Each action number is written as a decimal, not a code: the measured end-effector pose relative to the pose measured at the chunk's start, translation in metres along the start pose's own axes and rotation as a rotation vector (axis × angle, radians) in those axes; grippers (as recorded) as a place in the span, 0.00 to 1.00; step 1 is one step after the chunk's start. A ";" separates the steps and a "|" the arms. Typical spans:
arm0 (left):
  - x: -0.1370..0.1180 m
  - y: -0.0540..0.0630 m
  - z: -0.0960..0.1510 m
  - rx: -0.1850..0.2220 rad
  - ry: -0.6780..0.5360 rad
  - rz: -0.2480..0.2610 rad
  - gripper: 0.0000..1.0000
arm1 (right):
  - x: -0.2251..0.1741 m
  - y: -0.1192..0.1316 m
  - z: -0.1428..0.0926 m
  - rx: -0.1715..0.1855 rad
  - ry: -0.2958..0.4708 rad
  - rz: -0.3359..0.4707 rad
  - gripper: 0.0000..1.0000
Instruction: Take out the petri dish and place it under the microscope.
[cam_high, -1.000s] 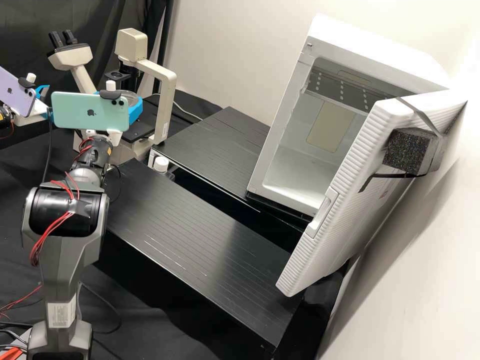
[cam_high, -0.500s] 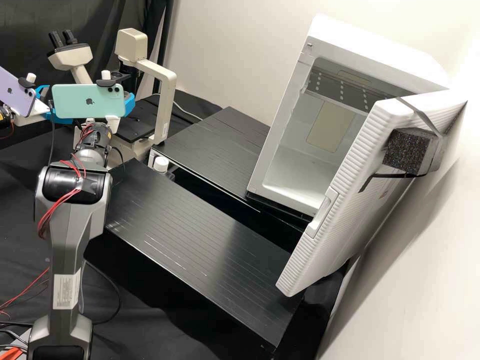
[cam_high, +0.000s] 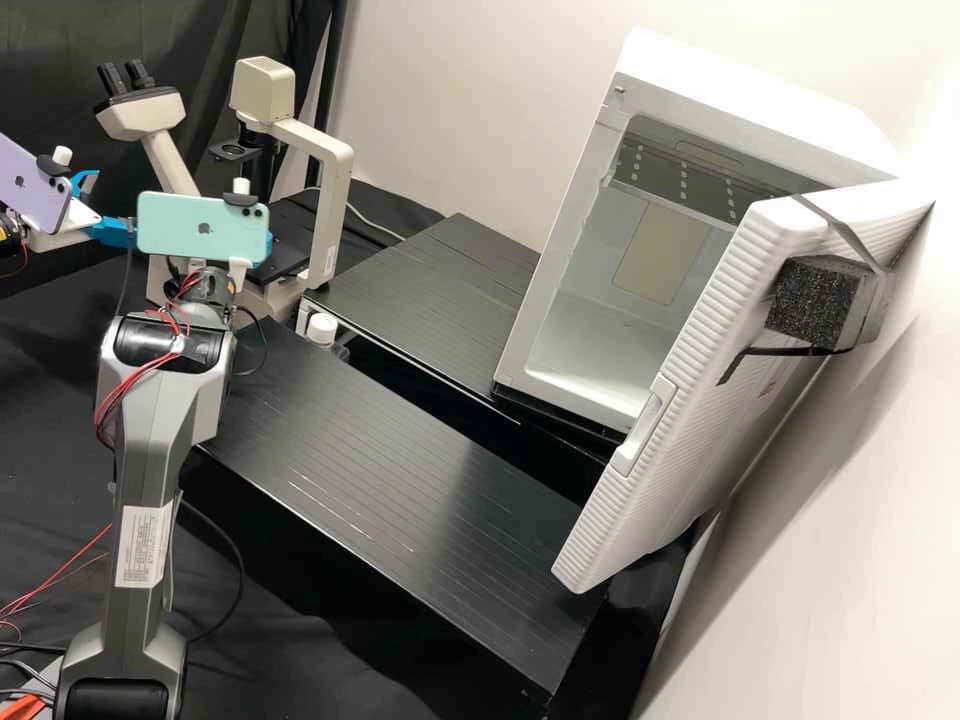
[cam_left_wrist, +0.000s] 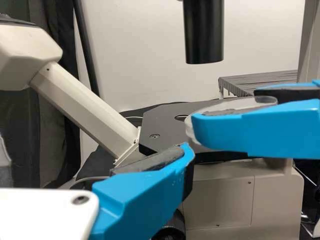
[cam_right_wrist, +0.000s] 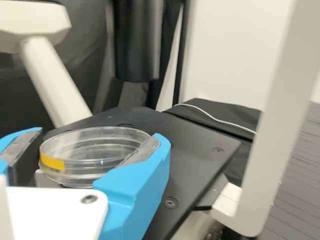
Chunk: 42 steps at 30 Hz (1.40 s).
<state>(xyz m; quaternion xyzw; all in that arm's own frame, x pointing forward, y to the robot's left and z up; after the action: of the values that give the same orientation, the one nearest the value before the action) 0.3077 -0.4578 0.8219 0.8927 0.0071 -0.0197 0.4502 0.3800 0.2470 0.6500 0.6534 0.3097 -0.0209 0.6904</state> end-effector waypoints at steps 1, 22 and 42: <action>0.000 0.000 0.000 0.000 0.000 0.000 1.00 | 0.002 0.002 0.001 0.003 0.001 0.005 0.00; 0.000 0.000 0.000 0.000 0.000 0.000 1.00 | 0.042 0.003 0.002 0.011 -0.007 0.016 0.00; 0.000 0.000 0.000 0.000 0.000 0.000 1.00 | 0.054 0.009 0.008 -0.031 -0.037 0.028 1.00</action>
<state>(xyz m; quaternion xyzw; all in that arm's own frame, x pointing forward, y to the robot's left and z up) 0.3077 -0.4578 0.8219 0.8927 0.0071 -0.0197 0.4502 0.4301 0.2615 0.6329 0.6465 0.2877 -0.0185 0.7064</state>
